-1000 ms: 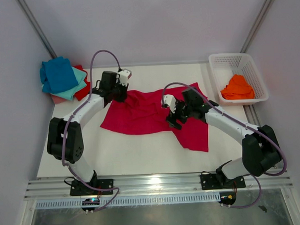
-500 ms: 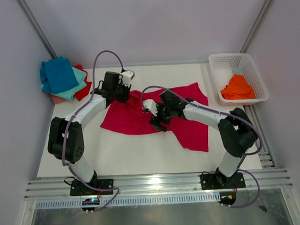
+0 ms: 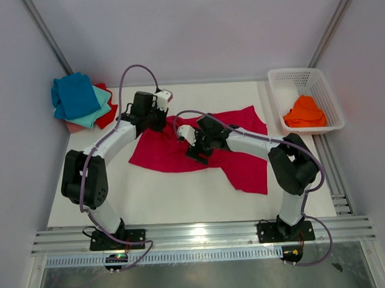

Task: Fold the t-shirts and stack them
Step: Flatten the tshirt out

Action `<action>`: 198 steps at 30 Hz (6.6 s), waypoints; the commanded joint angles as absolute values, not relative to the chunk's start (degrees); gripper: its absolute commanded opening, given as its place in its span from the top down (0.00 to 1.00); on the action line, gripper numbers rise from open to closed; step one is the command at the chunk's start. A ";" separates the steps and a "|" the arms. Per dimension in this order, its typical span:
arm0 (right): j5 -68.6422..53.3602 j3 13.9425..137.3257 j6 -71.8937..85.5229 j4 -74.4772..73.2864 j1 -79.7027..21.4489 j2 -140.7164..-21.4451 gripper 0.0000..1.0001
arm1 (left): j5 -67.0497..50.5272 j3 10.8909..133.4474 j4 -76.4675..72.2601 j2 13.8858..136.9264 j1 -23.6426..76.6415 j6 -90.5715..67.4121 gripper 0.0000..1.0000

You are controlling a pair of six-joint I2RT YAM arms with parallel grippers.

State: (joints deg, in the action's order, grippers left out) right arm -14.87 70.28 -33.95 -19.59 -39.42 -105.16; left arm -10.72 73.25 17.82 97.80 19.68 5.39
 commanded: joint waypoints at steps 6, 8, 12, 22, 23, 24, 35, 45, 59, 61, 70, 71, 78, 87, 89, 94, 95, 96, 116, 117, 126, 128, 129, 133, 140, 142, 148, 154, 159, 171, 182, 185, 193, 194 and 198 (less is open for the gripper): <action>-5.63 68.38 -32.52 -13.27 -39.46 -104.76 0.19 | -11.78 72.86 15.47 97.56 19.78 5.98 1.00; -5.01 68.38 -31.91 -13.18 -39.55 -105.03 0.19 | -11.86 72.86 15.64 97.65 19.78 5.98 1.00; -3.43 68.64 -31.38 -12.92 -39.55 -105.56 0.20 | -11.95 72.77 15.47 97.47 19.78 5.98 1.00; -1.85 68.91 -31.03 -14.50 -39.55 -106.70 0.66 | -11.87 72.60 15.47 97.65 19.78 5.98 1.00; -2.11 68.82 -31.03 -14.76 -39.55 -106.70 0.65 | -11.95 72.51 15.38 97.56 19.78 5.98 1.00; -2.46 68.73 -31.11 -14.94 -39.55 -106.35 0.62 | -11.78 72.51 15.29 97.56 19.78 5.98 1.00; -6.50 66.62 -32.34 -16.61 -39.55 -102.57 0.31 | -11.95 72.25 15.38 97.21 19.78 6.06 1.00; -5.45 65.39 -32.78 -18.11 -39.55 -101.95 0.69 | -12.57 72.25 15.38 96.85 19.78 5.63 1.00; 3.24 66.27 -32.08 -12.58 -39.46 -100.64 0.97 | -10.73 72.07 15.38 96.33 19.78 6.50 1.00; 6.32 67.58 -31.38 -10.55 -38.85 -99.15 0.97 | -9.50 72.33 15.38 96.59 19.78 6.59 1.00; 22.04 71.10 -28.13 1.47 -37.18 -96.77 0.97 | -10.55 72.68 15.64 97.73 19.78 6.24 1.00; 23.80 71.54 -27.69 2.28 -37.18 -96.94 0.97 | -10.55 72.77 15.73 97.91 19.78 6.33 1.00; 30.67 73.47 -28.12 7.82 -36.56 -97.73 0.97 | -11.07 73.21 16.70 99.05 19.78 6.94 1.00; 32.26 73.48 -27.51 7.82 -34.02 -95.10 0.97 | 5.70 81.80 17.23 104.23 19.78 13.60 1.00; 32.52 72.43 -27.77 7.91 -33.40 -94.14 0.97 | 9.20 85.24 17.92 107.38 19.78 14.76 1.00; 33.75 69.79 -28.48 8.96 -32.00 -92.38 0.97 | 16.52 95.09 15.49 114.60 19.78 19.15 1.00; 33.75 69.44 -28.39 9.05 -31.82 -91.94 0.97 | 18.70 96.75 14.69 116.78 19.78 20.29 1.00; 33.92 68.74 -28.30 9.14 -31.56 -91.67 0.97 | 19.76 97.81 13.81 118.02 19.78 21.87 1.00; 35.07 70.49 -26.98 6.07 -30.06 -93.69 0.97 | 18.99 117.25 13.88 140.71 19.86 29.18 0.96; 34.98 70.58 -27.07 6.06 -30.06 -93.78 0.97 | 18.81 117.07 14.50 140.63 19.95 29.09 0.89; 34.10 69.61 -26.01 5.71 -30.06 -94.39 0.97 | 15.65 114.70 14.59 133.70 19.78 21.89 0.08; 34.01 69.70 -26.10 5.71 -30.06 -94.57 0.97 | 14.95 115.40 16.16 131.41 19.78 18.91 0.08; 33.84 69.78 -26.10 5.71 -30.06 -94.48 0.97 | 14.59 115.66 17.04 130.61 19.69 17.77 0.08; 32.87 69.96 -26.10 5.19 -30.06 -94.48 0.97 | 7.58 115.06 23.19 125.43 17.94 7.25 0.12; 32.52 69.52 -26.02 5.54 -30.06 -94.31 0.97 | 3.43 106.27 25.75 115.50 15.56 3.16 0.12; 32.43 69.52 -25.93 5.45 -30.06 -94.13 0.97 | 0.37 104.16 26.10 113.74 14.25 2.20 0.12; 32.08 69.78 -25.31 5.10 -30.06 -94.22 0.97 | -16.86 102.75 27.69 115.31 7.57 -7.29 0.18; 32.25 69.61 -25.66 5.01 -30.06 -93.96 0.97 | -23.03 103.01 27.60 120.05 5.98 -7.56 0.22; 32.26 69.35 -25.58 5.01 -30.06 -93.78 0.97 | -25.22 102.22 26.90 122.34 5.98 -7.56 0.23; 32.08 69.17 -25.40 4.66 -30.06 -93.87 0.97 | -27.51 100.28 24.52 123.49 6.06 -6.42 0.27; 32.17 68.99 -25.40 4.75 -30.06 -94.31 0.97 | -27.42 100.20 22.15 125.42 5.98 -5.54 0.29; 32.08 68.91 -25.49 4.83 -30.06 -94.48 0.97 | -26.98 100.20 21.62 126.21 5.98 -5.10 0.29; 31.82 68.73 -25.58 5.01 -30.06 -94.75 0.97 | -26.63 101.25 20.65 127.62 5.98 -4.31 0.29; 31.82 68.82 -25.49 5.10 -30.06 -94.75 0.97 | -26.28 101.42 20.65 127.70 6.06 -4.05 0.29; 31.91 68.73 -25.66 5.19 -30.06 -94.92 0.97 | -25.31 103.01 21.09 128.06 6.06 -3.25 0.30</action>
